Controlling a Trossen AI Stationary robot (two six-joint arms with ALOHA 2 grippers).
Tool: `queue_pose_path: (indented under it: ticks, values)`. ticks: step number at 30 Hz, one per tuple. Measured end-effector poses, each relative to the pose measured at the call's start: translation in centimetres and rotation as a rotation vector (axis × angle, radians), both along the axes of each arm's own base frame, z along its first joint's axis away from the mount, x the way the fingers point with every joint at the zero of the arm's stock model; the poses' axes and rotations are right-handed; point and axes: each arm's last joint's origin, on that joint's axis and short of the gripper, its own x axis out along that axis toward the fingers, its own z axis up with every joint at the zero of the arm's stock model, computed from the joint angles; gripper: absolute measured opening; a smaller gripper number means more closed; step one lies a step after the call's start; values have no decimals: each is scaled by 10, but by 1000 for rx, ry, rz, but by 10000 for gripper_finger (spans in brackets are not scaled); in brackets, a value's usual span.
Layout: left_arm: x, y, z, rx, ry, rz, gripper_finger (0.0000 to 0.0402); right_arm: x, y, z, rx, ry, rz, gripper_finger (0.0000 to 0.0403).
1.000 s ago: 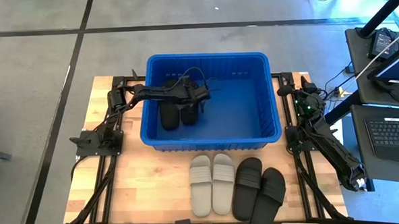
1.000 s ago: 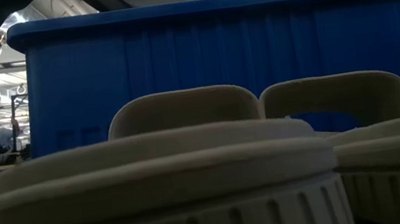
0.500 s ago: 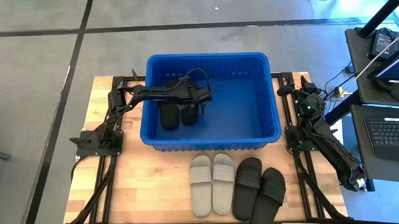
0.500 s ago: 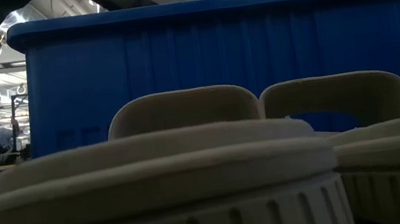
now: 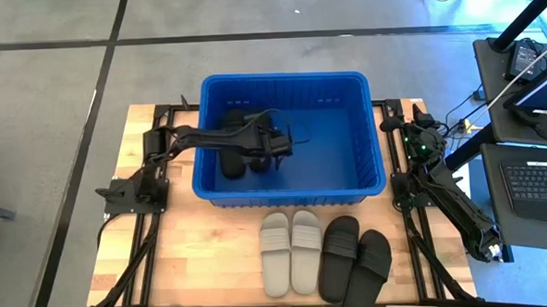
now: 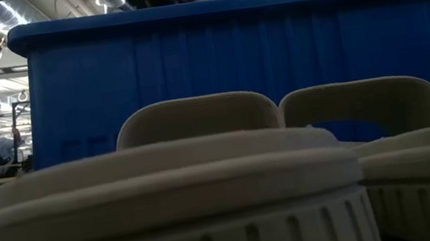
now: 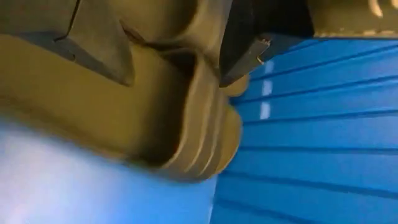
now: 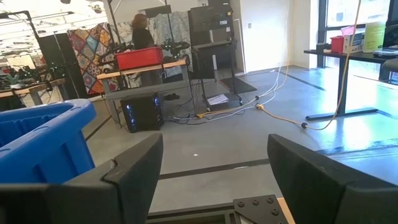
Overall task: Pick and place slides into bin
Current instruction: Put the gray slipper into the blue container
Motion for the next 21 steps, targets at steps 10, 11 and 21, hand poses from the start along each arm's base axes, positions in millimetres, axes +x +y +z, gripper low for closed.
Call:
queue_pose_path:
  ticks: [10,11,21]
  values:
    - [-23,-54,86,-259,-460,-8,227,0,0,-1,7,2,1,289]
    - [-27,-61,94,-266,-491,-27,227,0,0,-1,7,1,1,289]
    - [-84,-132,132,-351,-924,-371,227,4,0,-1,8,-10,103,289]
